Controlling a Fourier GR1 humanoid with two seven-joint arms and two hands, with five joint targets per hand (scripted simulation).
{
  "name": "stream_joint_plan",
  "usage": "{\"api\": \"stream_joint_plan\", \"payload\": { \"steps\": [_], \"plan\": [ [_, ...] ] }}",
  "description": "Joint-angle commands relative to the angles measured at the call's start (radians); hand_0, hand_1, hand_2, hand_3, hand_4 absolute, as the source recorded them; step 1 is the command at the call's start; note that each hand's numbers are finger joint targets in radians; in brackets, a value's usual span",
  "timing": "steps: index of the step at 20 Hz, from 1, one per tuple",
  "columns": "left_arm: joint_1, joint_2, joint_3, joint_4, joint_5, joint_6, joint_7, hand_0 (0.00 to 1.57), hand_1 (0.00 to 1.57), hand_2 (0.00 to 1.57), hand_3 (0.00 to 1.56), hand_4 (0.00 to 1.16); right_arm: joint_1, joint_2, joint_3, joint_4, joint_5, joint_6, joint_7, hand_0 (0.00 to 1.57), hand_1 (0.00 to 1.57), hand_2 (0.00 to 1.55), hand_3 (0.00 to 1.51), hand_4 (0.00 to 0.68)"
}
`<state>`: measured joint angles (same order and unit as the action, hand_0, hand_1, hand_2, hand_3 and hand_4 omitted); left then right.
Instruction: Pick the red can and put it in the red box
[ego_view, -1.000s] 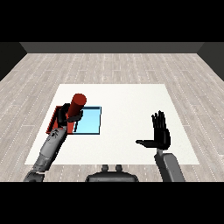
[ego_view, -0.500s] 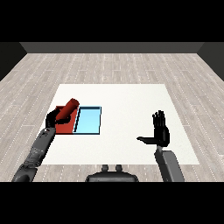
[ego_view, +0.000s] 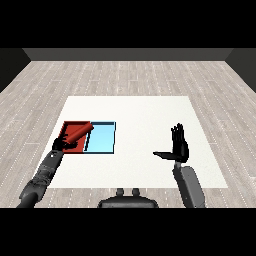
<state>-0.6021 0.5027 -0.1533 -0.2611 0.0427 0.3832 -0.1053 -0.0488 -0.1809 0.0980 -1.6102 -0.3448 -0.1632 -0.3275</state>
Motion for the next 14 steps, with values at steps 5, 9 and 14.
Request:
{"api": "stream_joint_plan", "payload": {
  "steps": [5, 9, 14],
  "plan": [
    [-0.074, -0.035, -0.04, 0.196, -0.071, -0.096, 0.01, 0.0, 0.0, 0.0, 0.0, 0.0, -0.064, 0.011, -0.024, 0.063, -0.011, 0.022, -0.022, 0.0, 0.0, 0.0, 0.0, 0.0],
    [-0.08, 0.033, 0.116, 0.101, 0.078, -0.111, -0.154, 0.0, 0.0, 0.0, 0.0, 0.0, -0.026, 0.01, -0.024, 0.071, -0.016, 0.05, -0.053, 0.0, 0.0, 0.0, 0.0, 0.0],
    [-0.093, -0.031, 0.286, -0.1, 0.267, -0.276, -0.42, 0.47, 0.47, 0.47, 0.0, 0.0, 0.003, 0.003, -0.031, 0.077, -0.043, 0.092, -0.068, 0.0, 0.0, 0.0, 0.0, 0.0]
  ]
}}
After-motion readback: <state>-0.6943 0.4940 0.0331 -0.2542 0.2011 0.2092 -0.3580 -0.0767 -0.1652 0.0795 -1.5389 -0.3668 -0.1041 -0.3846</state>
